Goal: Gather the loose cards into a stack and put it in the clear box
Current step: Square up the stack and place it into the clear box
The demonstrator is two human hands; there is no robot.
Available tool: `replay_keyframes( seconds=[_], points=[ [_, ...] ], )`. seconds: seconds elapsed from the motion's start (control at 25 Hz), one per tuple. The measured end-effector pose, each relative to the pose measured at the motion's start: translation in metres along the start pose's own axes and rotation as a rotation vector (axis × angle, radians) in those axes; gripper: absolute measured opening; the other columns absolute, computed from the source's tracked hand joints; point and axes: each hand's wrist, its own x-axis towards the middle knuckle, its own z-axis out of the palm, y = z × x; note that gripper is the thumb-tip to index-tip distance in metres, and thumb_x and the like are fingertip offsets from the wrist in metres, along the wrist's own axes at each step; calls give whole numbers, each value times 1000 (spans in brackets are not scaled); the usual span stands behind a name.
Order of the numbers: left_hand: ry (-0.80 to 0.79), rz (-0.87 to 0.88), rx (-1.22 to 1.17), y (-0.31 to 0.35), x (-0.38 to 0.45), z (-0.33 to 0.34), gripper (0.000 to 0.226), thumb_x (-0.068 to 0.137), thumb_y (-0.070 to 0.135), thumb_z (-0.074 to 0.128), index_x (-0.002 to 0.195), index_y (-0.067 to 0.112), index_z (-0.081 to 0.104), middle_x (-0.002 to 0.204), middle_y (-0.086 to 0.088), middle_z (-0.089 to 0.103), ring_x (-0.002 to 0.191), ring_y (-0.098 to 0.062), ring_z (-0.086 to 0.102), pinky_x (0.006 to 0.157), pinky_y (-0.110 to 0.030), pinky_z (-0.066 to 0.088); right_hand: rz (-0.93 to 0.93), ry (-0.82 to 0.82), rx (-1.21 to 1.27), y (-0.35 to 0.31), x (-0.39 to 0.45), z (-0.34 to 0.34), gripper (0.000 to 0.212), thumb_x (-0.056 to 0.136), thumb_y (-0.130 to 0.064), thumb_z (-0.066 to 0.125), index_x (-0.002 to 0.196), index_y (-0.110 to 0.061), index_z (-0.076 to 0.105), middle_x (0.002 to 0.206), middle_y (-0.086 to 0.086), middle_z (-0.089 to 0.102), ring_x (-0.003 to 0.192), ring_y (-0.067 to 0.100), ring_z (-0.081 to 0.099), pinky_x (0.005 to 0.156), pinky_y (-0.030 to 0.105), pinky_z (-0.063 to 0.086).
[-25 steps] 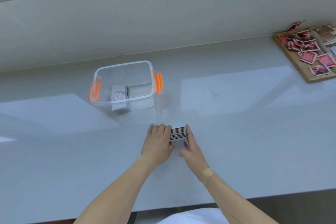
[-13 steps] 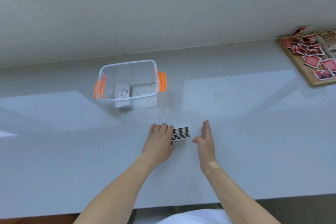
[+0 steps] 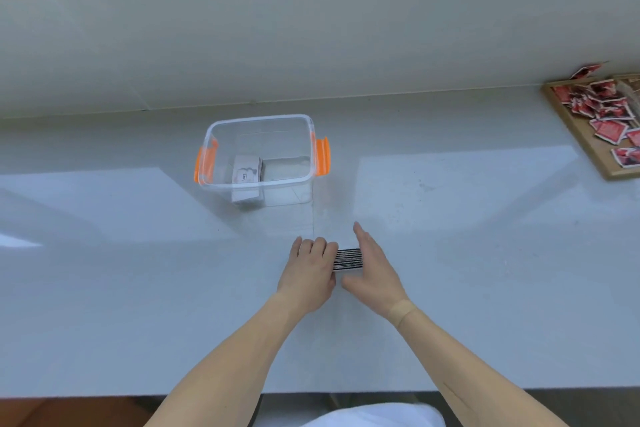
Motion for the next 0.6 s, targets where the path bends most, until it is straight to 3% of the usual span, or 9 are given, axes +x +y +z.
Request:
replay_keyframes(
  seconds=[0.12,0.2,0.28,0.36,0.48,0.6],
  points=[
    [-41,-1,48,0,0,1,51,91,29,48,135,8,35,123,-10,49,113,-34,46,115,-46,25,-297,-52,-649,-10,18,4,86,81,-17,64,151,-15,13,142,2,46,136,26,34,109,35,30],
    [-74,2,59,-2,3,-3,55,94,28,46,141,5,29,126,-12,48,113,-33,46,105,-43,34,-334,-25,-817,-20,25,11,79,84,-12,59,150,-14,14,126,7,57,115,29,50,88,37,42],
    [-99,30,-23,-7,5,-11,53,94,27,48,140,8,32,126,-11,49,111,-31,47,89,-40,42,-302,-14,-849,-23,33,9,77,86,-11,57,149,-16,13,114,6,62,103,30,56,67,38,41],
    [-107,-31,-238,-17,4,-19,48,89,26,57,132,15,41,121,-5,51,109,-27,50,81,-40,45,-281,-9,-854,-20,32,8,74,87,-15,59,148,-18,17,107,4,65,99,29,56,60,37,38],
    [-43,-294,-702,-33,-8,-25,39,75,20,69,110,20,52,107,2,58,97,-20,57,77,-36,50,-269,0,-833,-21,31,6,45,85,-18,58,128,-21,44,101,2,66,99,28,56,61,38,43],
    [26,-323,-996,-40,-20,-30,37,74,12,71,105,24,54,108,4,65,102,-17,60,79,-20,46,-199,-29,-596,-27,33,-3,31,81,-28,62,111,-27,54,98,-2,69,93,25,61,68,37,46]
  ],
)
